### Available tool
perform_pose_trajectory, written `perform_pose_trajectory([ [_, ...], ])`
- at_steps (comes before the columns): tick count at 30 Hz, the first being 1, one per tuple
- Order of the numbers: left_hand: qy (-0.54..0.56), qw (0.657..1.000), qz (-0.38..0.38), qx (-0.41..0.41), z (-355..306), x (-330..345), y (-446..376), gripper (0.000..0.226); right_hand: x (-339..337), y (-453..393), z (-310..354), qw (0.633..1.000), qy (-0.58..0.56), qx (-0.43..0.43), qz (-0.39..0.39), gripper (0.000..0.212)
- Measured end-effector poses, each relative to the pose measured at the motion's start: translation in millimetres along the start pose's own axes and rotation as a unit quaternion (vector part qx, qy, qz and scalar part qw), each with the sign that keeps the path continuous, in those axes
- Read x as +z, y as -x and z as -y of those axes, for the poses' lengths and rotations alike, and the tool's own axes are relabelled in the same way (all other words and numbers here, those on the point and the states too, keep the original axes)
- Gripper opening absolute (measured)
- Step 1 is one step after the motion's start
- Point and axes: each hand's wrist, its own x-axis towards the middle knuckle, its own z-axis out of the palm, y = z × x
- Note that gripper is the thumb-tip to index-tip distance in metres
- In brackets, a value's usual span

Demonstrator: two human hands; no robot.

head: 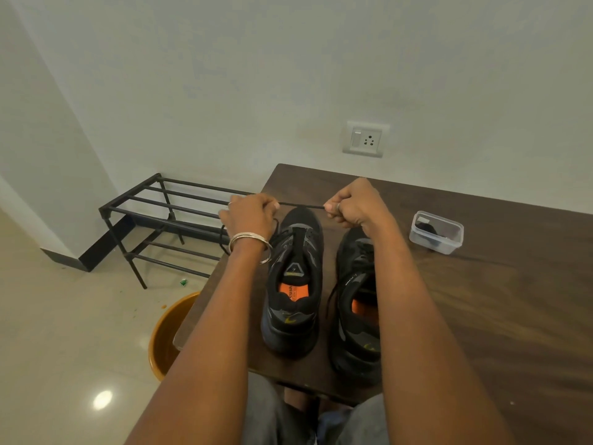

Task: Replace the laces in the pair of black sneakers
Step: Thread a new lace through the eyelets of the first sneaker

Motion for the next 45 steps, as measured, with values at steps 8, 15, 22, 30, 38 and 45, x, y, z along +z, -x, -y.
perform_pose_trajectory([
  [8, -0.096, 0.994, 0.003, -0.058, 5, -4, 3, 0.028, 6, 5, 7, 0.998, -0.045, -0.002, 0.035, 0.014],
  [15, 0.180, 0.967, 0.138, 0.115, -15, 4, 4, 0.028, 17, 4, 7, 0.997, -0.073, -0.006, 0.010, 0.016],
  [22, 0.211, 0.966, 0.119, 0.086, -12, 8, 6, 0.003, 24, 4, 7, 0.991, -0.133, -0.008, 0.027, 0.020],
  [30, 0.234, 0.966, 0.106, -0.033, -4, 26, 5, 0.007, 37, 1, -8, 0.988, 0.067, 0.099, 0.096, 0.038],
  [38, 0.144, 0.976, 0.162, -0.010, -6, 35, 7, 0.008, 46, 3, -15, 0.979, -0.006, 0.134, 0.153, 0.043],
  [45, 0.072, 0.975, 0.212, 0.004, -7, 44, 9, 0.015, 33, 7, -26, 0.976, -0.071, 0.119, 0.166, 0.018],
])
